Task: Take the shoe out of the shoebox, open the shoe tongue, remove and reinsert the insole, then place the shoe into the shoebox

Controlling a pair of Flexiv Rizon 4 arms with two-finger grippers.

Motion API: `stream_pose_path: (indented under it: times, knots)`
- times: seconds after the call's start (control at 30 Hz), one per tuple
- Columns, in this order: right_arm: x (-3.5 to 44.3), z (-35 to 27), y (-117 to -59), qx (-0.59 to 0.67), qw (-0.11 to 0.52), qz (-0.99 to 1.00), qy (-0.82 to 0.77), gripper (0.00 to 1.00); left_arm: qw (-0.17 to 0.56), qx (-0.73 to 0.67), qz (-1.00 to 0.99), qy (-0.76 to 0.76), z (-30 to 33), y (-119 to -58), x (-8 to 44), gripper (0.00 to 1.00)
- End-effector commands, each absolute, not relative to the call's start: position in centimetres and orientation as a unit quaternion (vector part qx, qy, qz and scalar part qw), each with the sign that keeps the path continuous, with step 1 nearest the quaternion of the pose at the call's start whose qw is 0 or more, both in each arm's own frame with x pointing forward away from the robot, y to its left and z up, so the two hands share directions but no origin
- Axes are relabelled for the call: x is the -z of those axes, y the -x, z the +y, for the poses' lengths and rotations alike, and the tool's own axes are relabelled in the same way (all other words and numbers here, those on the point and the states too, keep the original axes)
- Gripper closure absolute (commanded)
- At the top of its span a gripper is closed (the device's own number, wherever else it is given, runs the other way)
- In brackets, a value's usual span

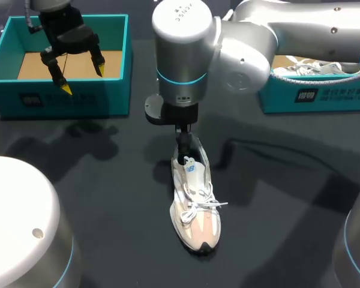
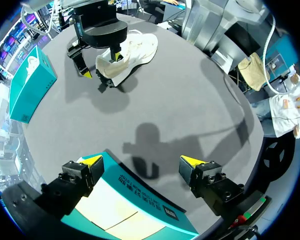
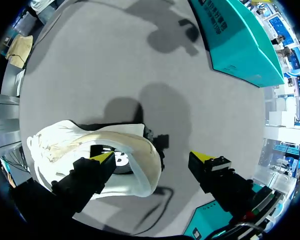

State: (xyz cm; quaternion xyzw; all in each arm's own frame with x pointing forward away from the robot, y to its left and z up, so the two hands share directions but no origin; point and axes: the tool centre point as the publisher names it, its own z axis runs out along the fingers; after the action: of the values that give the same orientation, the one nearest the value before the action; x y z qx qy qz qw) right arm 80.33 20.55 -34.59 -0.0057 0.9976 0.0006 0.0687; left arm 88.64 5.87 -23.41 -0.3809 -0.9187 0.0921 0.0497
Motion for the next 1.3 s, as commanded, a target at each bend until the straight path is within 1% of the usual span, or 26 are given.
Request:
stream_pose_path:
  times: [0.03, 0.17, 0.2, 0.27, 0.3, 0.47, 0.53, 0.57, 0.63, 0.73, 0.9, 0.93, 1.0, 1.17, 1.3]
  knots:
    - [35.7, 20.1, -80.6, -0.008, 0.067, 0.998, 0.008, 0.07, 0.048, -0.091, -0.919, 0.381, 6.0, -88.5, 23.4, 0.00]
    - [36.6, 20.0, -80.8, -0.006, 0.058, 0.998, 0.008, 0.11, 0.048, -0.091, -0.919, 0.381, 6.0, -88.5, 23.4, 0.00]
    - [36.9, 20.0, -80.9, -0.003, 0.055, 0.998, 0.011, 0.15, 0.048, -0.091, -0.919, 0.381, 6.0, -88.5, 23.4, 0.00]
    - [37.2, 19.9, -81.0, -0.004, 0.054, 0.998, 0.015, 0.17, 0.048, -0.091, -0.919, 0.381, 6.0, -88.5, 23.4, 0.00]
    - [37.4, 20.0, -81.0, -0.002, 0.051, 0.999, 0.017, 0.21, 0.048, -0.091, -0.919, 0.381, 6.0, -88.5, 23.4, 0.00]
    - [37.9, 20.0, -81.2, -0.002, 0.046, 0.999, 0.020, 0.27, 0.048, -0.091, -0.919, 0.381, 6.0, -88.5, 23.4, 0.00]
    - [38.1, 20.1, -81.2, -0.002, 0.043, 0.999, 0.021, 0.32, 0.048, -0.091, -0.919, 0.381, 6.0, -88.5, 23.4, 0.00]
    - [38.2, 20.1, -81.2, -0.002, 0.042, 0.999, 0.022, 0.31, 0.048, -0.091, -0.919, 0.381, 6.0, -88.5, 23.4, 0.00]
    - [38.3, 20.2, -81.2, -0.002, 0.040, 0.999, 0.023, 0.34, 0.048, -0.091, -0.919, 0.381, 6.0, -88.5, 23.4, 0.00]
    - [38.6, 20.3, -81.2, -0.003, 0.036, 0.999, 0.023, 0.41, 0.048, -0.091, -0.919, 0.381, 6.0, -88.5, 23.4, 0.00]
    - [39.2, 20.2, -80.8, -0.009, 0.031, 0.999, 0.017, 0.58, 0.048, -0.091, -0.919, 0.381, 6.0, -88.5, 23.4, 0.00]
    - [39.2, 20.1, -80.7, -0.010, 0.031, 0.999, 0.016, 0.64, 0.048, -0.091, -0.919, 0.381, 6.0, -88.5, 23.4, 0.00]
    - [39.2, 19.9, -80.5, -0.010, 0.031, 0.999, 0.014, 1.00, 0.048, -0.091, -0.919, 0.381, 6.0, -88.5, 23.4, 0.00]
    - [37.9, 19.3, -79.9, -0.009, 0.043, 0.999, 0.012, 1.00, 0.048, -0.091, -0.919, 0.381, 6.0, -88.5, 23.4, 0.00]
    - [35.9, 18.8, -79.8, 0.005, 0.052, 0.999, 0.011, 1.00, 0.048, -0.091, -0.919, 0.381, 6.0, -88.5, 23.4, 0.00]
